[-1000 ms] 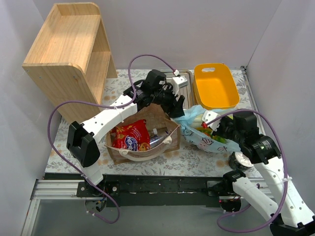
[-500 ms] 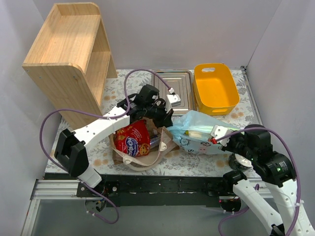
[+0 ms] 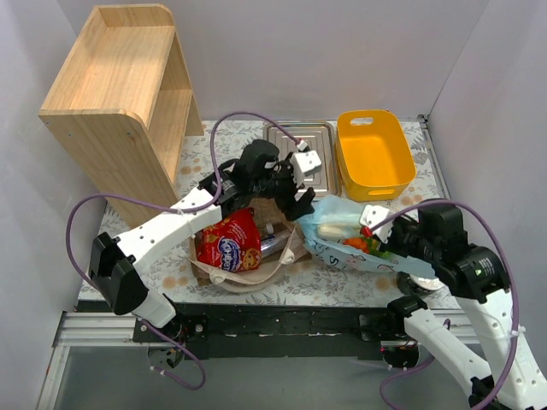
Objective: Untie the knot of the grocery bags and take out the mixed food
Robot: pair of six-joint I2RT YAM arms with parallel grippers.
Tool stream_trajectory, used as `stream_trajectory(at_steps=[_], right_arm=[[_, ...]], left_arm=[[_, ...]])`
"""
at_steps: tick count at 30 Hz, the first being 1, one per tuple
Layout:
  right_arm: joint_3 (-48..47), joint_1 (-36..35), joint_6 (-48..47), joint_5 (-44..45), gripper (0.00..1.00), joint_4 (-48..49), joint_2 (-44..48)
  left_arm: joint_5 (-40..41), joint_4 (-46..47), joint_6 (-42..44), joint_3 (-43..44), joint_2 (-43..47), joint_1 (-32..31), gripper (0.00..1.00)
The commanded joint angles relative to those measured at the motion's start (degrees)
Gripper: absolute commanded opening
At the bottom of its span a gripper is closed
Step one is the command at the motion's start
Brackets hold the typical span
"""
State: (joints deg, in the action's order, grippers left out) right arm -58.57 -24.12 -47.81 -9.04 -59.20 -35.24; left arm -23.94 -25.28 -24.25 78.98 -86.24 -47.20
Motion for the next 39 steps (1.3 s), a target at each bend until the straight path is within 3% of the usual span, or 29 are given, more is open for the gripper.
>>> stream_trajectory(at_steps=[1,3,7,12,15,16,19,23,30,39], right_arm=[[-7.78,-0.14,5.97,-3.79,0.01,7.61,-2.98],[-9.54,-0.05,9.04,-4.93,0.01,7.78,-3.43],[-12.00,0.74,12.13,-8.09,0.01,6.21,-3.25],[-20.33,0.74,17.46,-15.90,0.01,2.95,-5.44],[-24.91,0.74,21.70,-18.47,0.01,4.70,-8.95],[-27.54,0.74,23.10,-18.38,0.01,5.58,-10.01],[-32.20,0.74,24.69,-15.23,0.01,12.68,-14.32],[-34.07,0.74,25.31,-10.93,0.01,28.20,-21.25],[-34.59,0.74,22.42,-11.79,0.01,49.68,-35.14],[-42.31,-2.94,19.07,-11.00,0.01,63.06,-57.64]], left_arm=[[3.90,3.13,-3.87,10.11,-0.07,2.11,0.78],[3.99,3.13,-5.19,13.46,-0.51,3.34,0.84],[6.53,3.74,-8.44,20.76,-1.39,4.75,0.89],[10.32,4.45,-6.78,23.85,-1.56,6.06,0.94],[14.09,5.23,-6.78,25.08,-1.83,7.73,0.94],[19.23,6.63,-6.86,25.08,-1.74,7.91,0.94],[29.96,10.58,-6.51,26.13,-1.04,9.14,0.95],[35.62,14.28,-3.44,27.63,0.19,13.35,0.95],[35.99,16.22,-0.71,25.17,5.81,15.56,0.96],[36.08,17.28,1.14,17.80,12.75,17.14,0.98]])
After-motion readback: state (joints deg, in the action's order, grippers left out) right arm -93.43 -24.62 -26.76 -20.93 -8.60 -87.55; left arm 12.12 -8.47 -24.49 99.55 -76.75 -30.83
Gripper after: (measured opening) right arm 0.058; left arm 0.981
